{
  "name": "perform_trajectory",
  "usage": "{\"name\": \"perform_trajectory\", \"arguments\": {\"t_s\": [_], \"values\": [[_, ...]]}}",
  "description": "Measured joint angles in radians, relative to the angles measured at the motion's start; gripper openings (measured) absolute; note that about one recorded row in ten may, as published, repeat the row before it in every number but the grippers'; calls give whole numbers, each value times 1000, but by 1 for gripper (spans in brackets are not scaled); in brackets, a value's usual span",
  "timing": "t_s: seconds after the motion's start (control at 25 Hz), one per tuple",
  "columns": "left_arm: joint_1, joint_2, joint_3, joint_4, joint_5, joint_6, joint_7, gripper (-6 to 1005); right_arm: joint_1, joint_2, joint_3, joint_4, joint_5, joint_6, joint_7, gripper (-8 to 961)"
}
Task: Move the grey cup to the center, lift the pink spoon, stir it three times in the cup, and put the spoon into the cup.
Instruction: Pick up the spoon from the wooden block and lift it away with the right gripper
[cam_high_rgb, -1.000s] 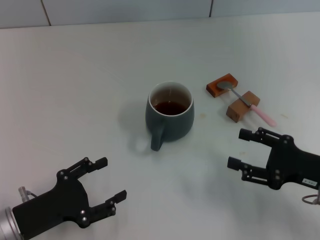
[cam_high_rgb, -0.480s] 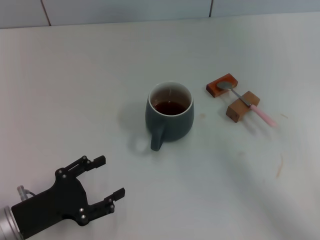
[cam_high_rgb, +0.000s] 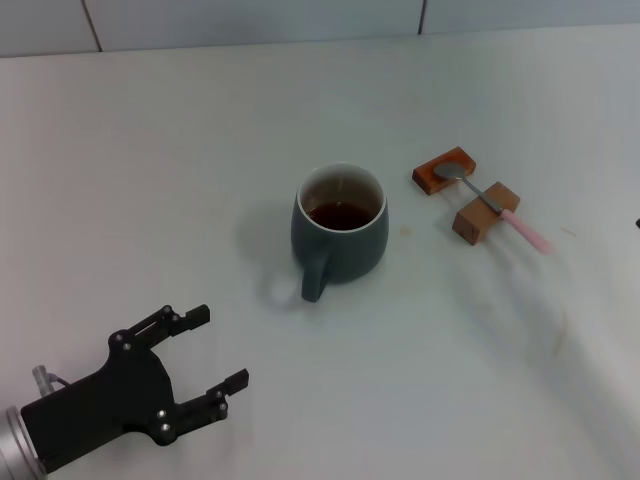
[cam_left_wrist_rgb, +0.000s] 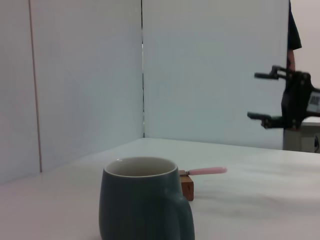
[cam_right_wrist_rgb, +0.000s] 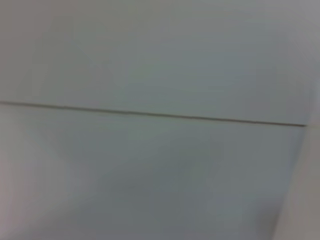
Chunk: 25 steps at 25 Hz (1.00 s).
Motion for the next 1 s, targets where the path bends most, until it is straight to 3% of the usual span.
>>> {"name": "perform_trajectory", "arguments": {"t_s": [0.36,1.0], "values": [[3,1,-4,0,-1,3,0,808,15,-4,0,2,-110,111,13,785],[2,4,-13,1,-1,5,6,809,74,7,-39,40,-149,273,13,785]]}}
